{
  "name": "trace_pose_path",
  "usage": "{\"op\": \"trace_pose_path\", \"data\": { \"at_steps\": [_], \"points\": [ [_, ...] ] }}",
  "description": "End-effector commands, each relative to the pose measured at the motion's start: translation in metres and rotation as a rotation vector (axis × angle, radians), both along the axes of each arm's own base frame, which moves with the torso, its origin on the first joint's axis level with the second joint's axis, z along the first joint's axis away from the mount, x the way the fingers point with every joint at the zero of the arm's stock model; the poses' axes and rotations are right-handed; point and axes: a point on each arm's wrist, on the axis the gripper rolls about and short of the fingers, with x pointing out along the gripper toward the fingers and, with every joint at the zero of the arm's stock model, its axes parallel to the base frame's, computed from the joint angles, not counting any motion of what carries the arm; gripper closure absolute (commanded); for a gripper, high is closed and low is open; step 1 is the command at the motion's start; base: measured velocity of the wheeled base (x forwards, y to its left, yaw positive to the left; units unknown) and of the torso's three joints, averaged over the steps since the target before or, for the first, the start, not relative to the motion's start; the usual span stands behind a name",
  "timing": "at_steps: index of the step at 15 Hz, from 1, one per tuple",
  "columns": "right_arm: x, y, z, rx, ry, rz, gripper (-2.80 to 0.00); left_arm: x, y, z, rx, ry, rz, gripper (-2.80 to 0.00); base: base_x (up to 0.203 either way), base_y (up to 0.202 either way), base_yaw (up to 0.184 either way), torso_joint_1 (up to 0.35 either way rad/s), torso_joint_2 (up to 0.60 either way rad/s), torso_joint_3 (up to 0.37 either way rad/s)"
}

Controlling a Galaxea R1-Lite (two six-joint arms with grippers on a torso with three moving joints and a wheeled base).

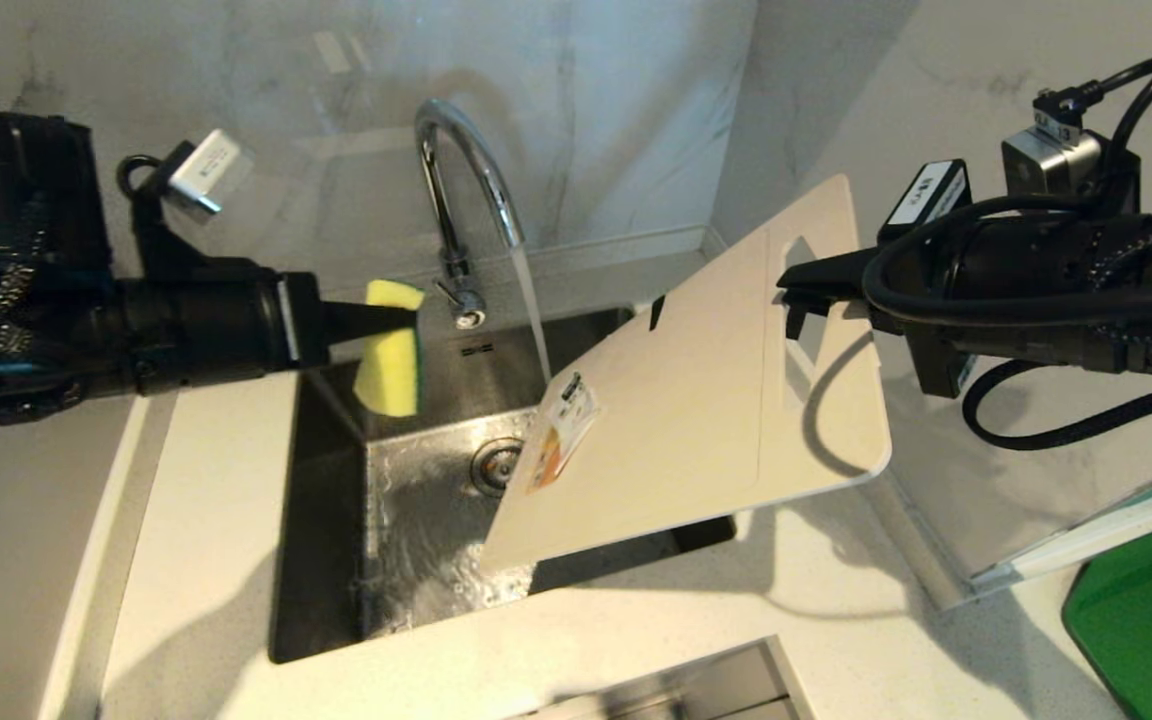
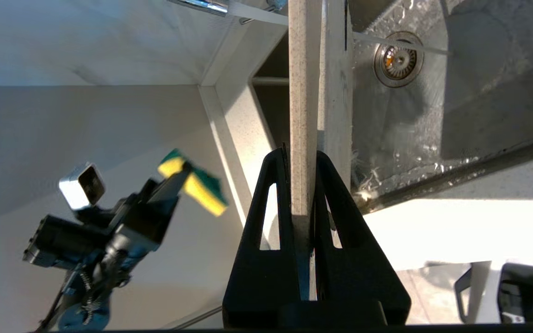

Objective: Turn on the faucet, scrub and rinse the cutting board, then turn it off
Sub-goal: Scrub the cutting board underwater

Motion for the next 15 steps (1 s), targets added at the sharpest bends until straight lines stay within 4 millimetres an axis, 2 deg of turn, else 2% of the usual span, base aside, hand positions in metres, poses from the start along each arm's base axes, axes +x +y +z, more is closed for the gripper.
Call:
{"op": "trace_pose_path", "data": {
  "at_steps": [1, 4, 7, 12, 15],
  "points": [
    [-0.005, -0.001, -0.002, 0.003, 0.013, 0.005, 0.00, 0.016, -0.050, -0.009, 0.002, 0.028, -0.058, 0.00, 0.000, 0.000, 0.000, 0.000, 0.00, 0.000],
    [-0.008, -0.001, -0.005, 0.025, 0.031, 0.019, 0.00, 0.025, -0.093, -0.013, -0.012, 0.030, -0.087, 0.00, 0.000, 0.000, 0.000, 0.000, 0.00, 0.000],
    [-0.007, -0.001, -0.004, 0.041, 0.041, 0.021, 0.00, 0.029, -0.120, -0.023, -0.014, 0.053, -0.119, 0.00, 0.000, 0.000, 0.000, 0.000, 0.00, 0.000],
    [-0.006, 0.001, -0.002, 0.052, 0.027, 0.065, 0.00, 0.038, -0.143, -0.029, -0.019, 0.058, -0.144, 0.00, 0.000, 0.000, 0.000, 0.000, 0.00, 0.000],
    [-0.005, 0.001, -0.001, 0.055, 0.022, 0.065, 0.00, 0.032, -0.150, -0.038, -0.006, 0.087, -0.163, 0.00, 0.000, 0.000, 0.000, 0.000, 0.00, 0.000]
  ]
}}
